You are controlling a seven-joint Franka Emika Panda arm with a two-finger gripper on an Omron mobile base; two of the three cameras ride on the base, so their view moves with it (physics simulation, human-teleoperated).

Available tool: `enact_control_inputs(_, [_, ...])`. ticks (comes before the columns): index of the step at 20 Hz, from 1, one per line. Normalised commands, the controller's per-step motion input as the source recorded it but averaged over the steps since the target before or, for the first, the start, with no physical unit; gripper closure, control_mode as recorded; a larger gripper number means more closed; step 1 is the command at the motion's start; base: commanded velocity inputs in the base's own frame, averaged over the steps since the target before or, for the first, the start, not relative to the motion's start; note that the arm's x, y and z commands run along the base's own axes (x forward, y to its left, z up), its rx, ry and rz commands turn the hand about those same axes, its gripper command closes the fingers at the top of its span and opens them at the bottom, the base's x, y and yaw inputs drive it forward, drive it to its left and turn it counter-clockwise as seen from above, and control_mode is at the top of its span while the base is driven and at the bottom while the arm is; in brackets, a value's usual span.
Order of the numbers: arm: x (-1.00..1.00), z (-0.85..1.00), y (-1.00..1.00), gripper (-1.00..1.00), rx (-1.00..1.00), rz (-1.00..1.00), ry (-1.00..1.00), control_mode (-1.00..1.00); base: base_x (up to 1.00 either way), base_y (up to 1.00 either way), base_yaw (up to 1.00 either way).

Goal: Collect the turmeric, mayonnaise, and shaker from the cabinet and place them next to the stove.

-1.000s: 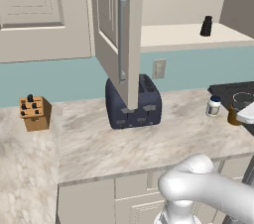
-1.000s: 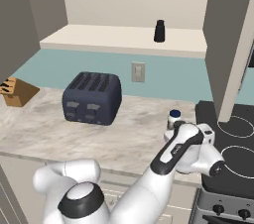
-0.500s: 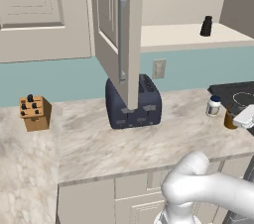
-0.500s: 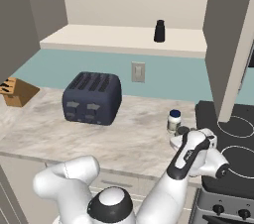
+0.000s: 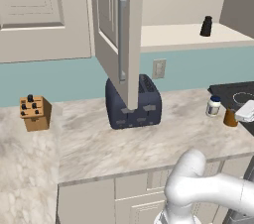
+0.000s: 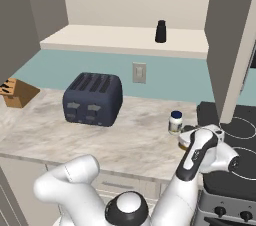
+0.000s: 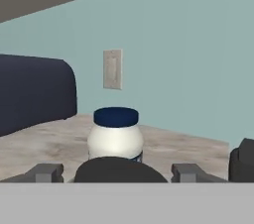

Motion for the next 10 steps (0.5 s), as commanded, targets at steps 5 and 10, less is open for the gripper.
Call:
enact_control_inputs(5, [-0.13, -0.37, -0.03, -1.00, 0.00, 0.03, -0.01, -1.00, 0.00, 0.00, 0.00])
enact_control_inputs(10, [-0.26, -0.23, 0.00, -1.00, 0.00, 0.00, -0.05, -1.00, 0.00, 0.00, 0.00])
